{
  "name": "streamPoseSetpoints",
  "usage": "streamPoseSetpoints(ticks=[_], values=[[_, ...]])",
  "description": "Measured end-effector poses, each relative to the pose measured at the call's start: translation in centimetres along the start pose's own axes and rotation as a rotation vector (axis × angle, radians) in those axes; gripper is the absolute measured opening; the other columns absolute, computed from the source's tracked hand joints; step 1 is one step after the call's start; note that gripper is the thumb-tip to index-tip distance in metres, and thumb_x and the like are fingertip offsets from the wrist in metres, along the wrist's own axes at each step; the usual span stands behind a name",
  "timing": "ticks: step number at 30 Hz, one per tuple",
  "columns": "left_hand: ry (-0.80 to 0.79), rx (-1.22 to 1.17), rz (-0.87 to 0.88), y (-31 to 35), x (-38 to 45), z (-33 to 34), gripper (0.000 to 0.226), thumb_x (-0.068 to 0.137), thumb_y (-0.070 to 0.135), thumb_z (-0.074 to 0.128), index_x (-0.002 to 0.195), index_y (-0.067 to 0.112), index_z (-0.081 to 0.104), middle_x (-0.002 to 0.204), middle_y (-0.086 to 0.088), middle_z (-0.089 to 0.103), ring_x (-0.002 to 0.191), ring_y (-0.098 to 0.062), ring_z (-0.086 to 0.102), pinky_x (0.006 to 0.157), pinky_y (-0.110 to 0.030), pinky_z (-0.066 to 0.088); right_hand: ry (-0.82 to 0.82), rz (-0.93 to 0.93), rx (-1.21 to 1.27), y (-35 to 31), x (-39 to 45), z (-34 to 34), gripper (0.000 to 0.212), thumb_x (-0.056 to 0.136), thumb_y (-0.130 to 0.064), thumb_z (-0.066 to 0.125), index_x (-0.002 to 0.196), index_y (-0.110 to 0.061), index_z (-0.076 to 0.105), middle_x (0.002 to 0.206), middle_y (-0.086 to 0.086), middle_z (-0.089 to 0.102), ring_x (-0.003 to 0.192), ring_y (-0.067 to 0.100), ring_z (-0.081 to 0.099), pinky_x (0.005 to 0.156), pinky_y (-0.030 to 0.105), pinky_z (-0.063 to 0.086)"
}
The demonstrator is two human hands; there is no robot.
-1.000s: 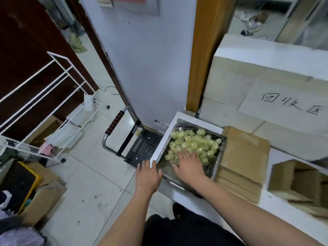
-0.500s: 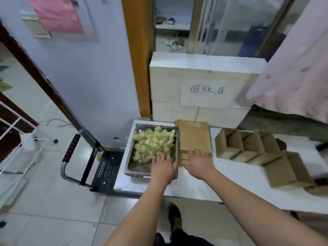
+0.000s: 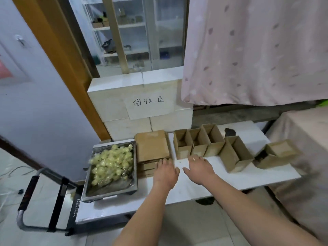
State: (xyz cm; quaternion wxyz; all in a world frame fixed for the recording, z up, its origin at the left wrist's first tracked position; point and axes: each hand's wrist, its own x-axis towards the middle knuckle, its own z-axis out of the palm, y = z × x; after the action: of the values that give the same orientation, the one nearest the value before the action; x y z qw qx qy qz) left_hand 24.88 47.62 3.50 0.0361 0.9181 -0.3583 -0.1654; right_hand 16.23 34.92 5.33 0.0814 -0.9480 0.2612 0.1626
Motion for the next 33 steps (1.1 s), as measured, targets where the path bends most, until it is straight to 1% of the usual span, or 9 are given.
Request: streamPoseSetpoints(ticks=[7, 11, 14, 17, 20, 22, 26, 30, 33], values=[[-0.062, 0.051, 0.06, 14.7, 2.4, 2.9, 0.061, 0.107, 0.043, 0.021, 0.157, 0.008, 0.022, 0.162, -0.014, 0.024, 0.151, -0.029, 0.02, 0.123, -0.045, 0.016, -0.032, 0.06, 0.073, 15.3, -1.5, -0.6, 0.06, 0.101, -0.05, 0.037, 0.148, -0.013, 0.033, 0.146, 0.015, 0.045, 0.128, 0.034, 0.047, 0.102, 0.042, 0.041], [-0.074, 0.068, 0.106, 22.2, 3.6, 4.5, 0.059, 0.107, 0.042, 0.024, 0.155, 0.008, 0.025, 0.158, -0.014, 0.031, 0.146, -0.03, 0.027, 0.121, -0.044, 0.02, -0.042, 0.107, 0.068, 23.4, -3.0, -1.0, 0.053, 0.101, -0.047, 0.038, 0.14, -0.011, 0.043, 0.141, 0.014, 0.046, 0.127, 0.033, 0.046, 0.102, 0.042, 0.042], [-0.093, 0.093, 0.154, 26.7, 3.9, 5.0, 0.057, 0.107, 0.041, 0.024, 0.154, 0.008, 0.027, 0.157, -0.015, 0.033, 0.145, -0.029, 0.028, 0.121, -0.043, 0.021, -0.019, 0.148, 0.084, 28.0, -3.8, -1.0, 0.053, 0.1, -0.045, 0.039, 0.14, -0.01, 0.039, 0.14, 0.016, 0.046, 0.127, 0.035, 0.046, 0.102, 0.043, 0.041], [-0.108, 0.106, 0.212, 30.4, 4.8, 5.3, 0.057, 0.107, 0.04, 0.025, 0.153, 0.008, 0.029, 0.155, -0.015, 0.034, 0.145, -0.029, 0.028, 0.121, -0.043, 0.021, -0.016, 0.192, 0.116, 31.7, -4.4, -0.9, 0.058, 0.1, -0.048, 0.039, 0.144, -0.01, 0.036, 0.14, 0.017, 0.046, 0.123, 0.035, 0.05, 0.1, 0.043, 0.043], [-0.099, 0.111, 0.274, 33.7, 5.8, 5.5, 0.051, 0.106, 0.039, 0.028, 0.146, 0.01, 0.039, 0.145, -0.013, 0.044, 0.136, -0.028, 0.037, 0.117, -0.041, 0.027, 0.008, 0.232, 0.148, 34.6, -4.9, -0.6, 0.058, 0.099, -0.05, 0.041, 0.142, -0.011, 0.038, 0.136, 0.014, 0.05, 0.117, 0.033, 0.055, 0.098, 0.041, 0.045], [-0.109, 0.128, 0.311, 35.7, 6.6, 5.8, 0.05, 0.105, 0.039, 0.029, 0.144, 0.009, 0.041, 0.142, -0.013, 0.045, 0.134, -0.028, 0.039, 0.117, -0.041, 0.026, 0.018, 0.262, 0.174, 36.3, -5.2, -0.3, 0.057, 0.098, -0.049, 0.043, 0.142, -0.012, 0.039, 0.136, 0.014, 0.049, 0.117, 0.034, 0.054, 0.098, 0.04, 0.044], [-0.119, 0.133, 0.376, 39.2, 8.6, 6.4, 0.055, 0.106, 0.039, 0.028, 0.149, 0.007, 0.033, 0.147, -0.015, 0.041, 0.138, -0.03, 0.034, 0.12, -0.043, 0.023, 0.017, 0.314, 0.193, 39.6, -4.8, -0.2, 0.054, 0.097, -0.045, 0.046, 0.14, -0.013, 0.04, 0.136, 0.015, 0.049, 0.121, 0.034, 0.051, 0.095, 0.039, 0.042], [-0.132, 0.107, 0.401, 42.0, 11.7, 7.2, 0.056, 0.105, 0.04, 0.028, 0.151, 0.008, 0.03, 0.149, -0.016, 0.038, 0.14, -0.031, 0.032, 0.119, -0.045, 0.025, -0.001, 0.342, 0.182, 42.6, -3.1, -0.5, 0.055, 0.097, -0.046, 0.046, 0.142, -0.015, 0.038, 0.138, 0.013, 0.046, 0.125, 0.033, 0.047, 0.1, 0.042, 0.04], [-0.14, 0.121, 0.408, 43.8, 14.6, 8.1, 0.058, 0.105, 0.041, 0.026, 0.153, 0.007, 0.028, 0.153, -0.015, 0.035, 0.143, -0.031, 0.029, 0.119, -0.045, 0.023, -0.009, 0.339, 0.145, 44.7, -1.1, -0.8, 0.055, 0.098, -0.045, 0.044, 0.143, -0.015, 0.035, 0.136, 0.012, 0.045, 0.123, 0.032, 0.049, 0.095, 0.042, 0.042]])
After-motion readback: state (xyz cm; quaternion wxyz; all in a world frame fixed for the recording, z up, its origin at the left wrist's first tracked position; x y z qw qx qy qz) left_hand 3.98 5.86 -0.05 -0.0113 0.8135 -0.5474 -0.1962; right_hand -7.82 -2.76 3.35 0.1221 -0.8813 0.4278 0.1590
